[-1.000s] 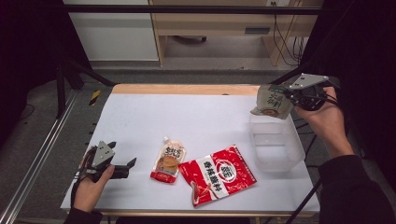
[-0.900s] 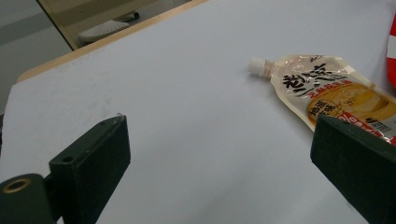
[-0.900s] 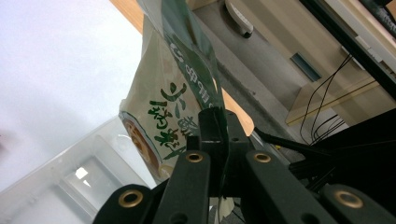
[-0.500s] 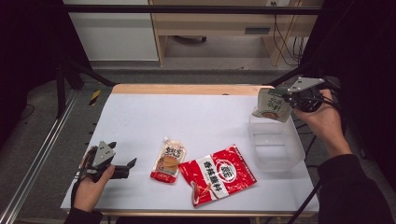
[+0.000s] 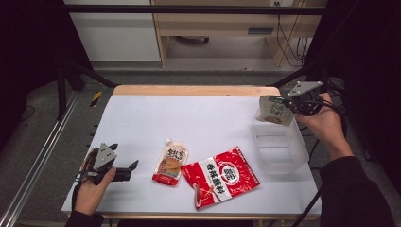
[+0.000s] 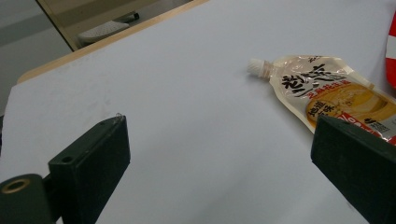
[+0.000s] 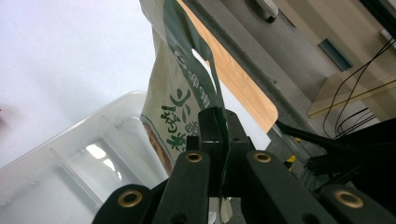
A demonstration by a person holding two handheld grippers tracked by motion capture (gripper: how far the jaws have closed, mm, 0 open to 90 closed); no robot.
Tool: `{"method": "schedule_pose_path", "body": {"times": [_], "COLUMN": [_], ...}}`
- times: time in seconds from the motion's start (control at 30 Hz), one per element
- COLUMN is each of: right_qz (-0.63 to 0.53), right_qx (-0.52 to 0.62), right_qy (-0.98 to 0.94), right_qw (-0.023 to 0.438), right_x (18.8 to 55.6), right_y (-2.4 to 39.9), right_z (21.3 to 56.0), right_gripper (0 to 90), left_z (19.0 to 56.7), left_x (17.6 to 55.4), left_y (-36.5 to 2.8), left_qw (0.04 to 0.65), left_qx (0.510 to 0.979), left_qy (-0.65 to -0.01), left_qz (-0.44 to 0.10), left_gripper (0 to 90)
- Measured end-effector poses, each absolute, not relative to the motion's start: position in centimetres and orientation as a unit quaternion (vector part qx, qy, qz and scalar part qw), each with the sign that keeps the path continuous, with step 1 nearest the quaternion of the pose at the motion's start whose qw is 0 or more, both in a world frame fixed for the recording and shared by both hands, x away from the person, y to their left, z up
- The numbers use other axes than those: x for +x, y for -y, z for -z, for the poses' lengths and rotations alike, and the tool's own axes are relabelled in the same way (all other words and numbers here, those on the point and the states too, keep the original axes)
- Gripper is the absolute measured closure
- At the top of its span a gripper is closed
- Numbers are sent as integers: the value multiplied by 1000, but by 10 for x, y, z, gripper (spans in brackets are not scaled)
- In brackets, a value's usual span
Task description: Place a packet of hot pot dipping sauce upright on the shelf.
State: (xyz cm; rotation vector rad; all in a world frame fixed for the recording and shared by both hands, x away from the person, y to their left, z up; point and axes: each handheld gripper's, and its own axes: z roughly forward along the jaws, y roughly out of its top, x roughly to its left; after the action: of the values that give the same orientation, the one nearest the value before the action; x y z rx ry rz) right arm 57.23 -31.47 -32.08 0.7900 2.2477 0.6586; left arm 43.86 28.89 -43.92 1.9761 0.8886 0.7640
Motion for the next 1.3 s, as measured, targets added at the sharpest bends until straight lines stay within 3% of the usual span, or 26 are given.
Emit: {"method": "schedule_pose_path", "body": {"times": [0.33,0.83,1.0,1.03,1.1,1.13,1.3], "right_qz": [-250,-251,-246,-248,-250,-251,-274], "right_qx": [318,377,396,404,408,405,397], "right_qy": [-866,-839,-835,-828,-825,-824,-813], "right_qw": [295,301,294,300,302,307,327], "right_x": [587,610,613,612,611,609,596], "right_y": [313,322,321,320,320,318,313], "right_z": [344,357,358,356,355,351,335], "right_gripper": [900,836,667,486,434,336,221], "left_z": [441,443,443,443,443,443,443], "left_x": [441,442,442,442,442,442,444], "left_y": [-288,-287,-287,-287,-288,-288,-292], "left_qw": [407,406,407,408,408,416,415], "left_qx": [789,790,789,789,788,784,780], "left_qy": [-351,-353,-354,-354,-356,-359,-367], "left_qz": [-298,-295,-295,-294,-294,-288,-289], "left_gripper": [44,44,44,44,44,44,44]}}
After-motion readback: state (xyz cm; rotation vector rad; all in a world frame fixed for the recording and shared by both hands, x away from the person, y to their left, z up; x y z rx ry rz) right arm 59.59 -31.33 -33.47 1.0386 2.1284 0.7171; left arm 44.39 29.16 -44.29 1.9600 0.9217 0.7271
